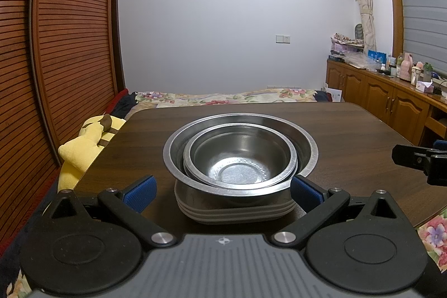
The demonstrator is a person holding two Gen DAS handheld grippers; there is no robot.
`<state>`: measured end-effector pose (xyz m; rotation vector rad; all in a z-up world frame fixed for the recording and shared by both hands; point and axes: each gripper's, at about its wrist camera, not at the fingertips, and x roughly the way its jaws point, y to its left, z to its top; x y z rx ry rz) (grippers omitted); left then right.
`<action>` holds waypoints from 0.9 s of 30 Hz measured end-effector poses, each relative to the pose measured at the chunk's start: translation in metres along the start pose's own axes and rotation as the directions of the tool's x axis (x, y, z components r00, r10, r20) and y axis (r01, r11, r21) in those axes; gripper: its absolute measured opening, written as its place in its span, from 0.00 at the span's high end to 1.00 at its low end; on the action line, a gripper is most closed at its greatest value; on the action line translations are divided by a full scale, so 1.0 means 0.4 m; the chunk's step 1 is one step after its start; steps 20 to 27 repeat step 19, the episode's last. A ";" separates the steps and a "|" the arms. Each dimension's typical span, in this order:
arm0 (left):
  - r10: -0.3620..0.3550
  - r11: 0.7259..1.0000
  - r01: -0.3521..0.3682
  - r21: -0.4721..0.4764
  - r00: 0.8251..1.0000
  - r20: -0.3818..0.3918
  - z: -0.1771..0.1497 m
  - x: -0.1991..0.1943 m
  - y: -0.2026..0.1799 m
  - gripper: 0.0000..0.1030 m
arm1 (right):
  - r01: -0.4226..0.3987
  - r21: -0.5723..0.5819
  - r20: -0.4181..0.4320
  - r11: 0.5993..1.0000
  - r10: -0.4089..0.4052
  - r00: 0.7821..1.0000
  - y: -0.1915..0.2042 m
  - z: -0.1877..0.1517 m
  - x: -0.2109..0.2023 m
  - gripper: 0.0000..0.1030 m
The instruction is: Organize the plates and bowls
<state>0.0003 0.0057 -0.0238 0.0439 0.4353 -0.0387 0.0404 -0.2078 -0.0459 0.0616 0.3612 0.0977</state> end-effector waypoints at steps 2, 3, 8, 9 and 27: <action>0.000 1.000 0.000 0.000 1.000 0.000 0.000 0.000 0.000 0.00 | 0.000 0.000 0.000 1.000 0.000 1.000 0.000 0.000 0.000 0.00; 0.000 1.000 0.000 0.000 1.000 0.000 0.000 0.000 0.000 0.00 | 0.000 0.000 0.001 1.000 0.000 1.000 0.001 0.000 0.000 0.00; -0.001 1.000 0.001 -0.001 1.000 0.000 0.000 0.000 0.000 0.00 | 0.000 0.000 0.000 1.000 0.000 1.000 0.000 0.000 0.000 0.00; 0.000 1.000 0.000 0.000 1.000 0.000 -0.001 0.000 0.000 0.00 | 0.000 0.000 0.000 1.000 0.000 1.000 0.000 0.000 0.000 0.00; -0.005 1.000 0.005 0.000 1.000 0.001 0.002 -0.003 -0.002 0.00 | 0.002 0.003 0.000 1.000 -0.002 1.000 0.000 -0.001 -0.001 0.00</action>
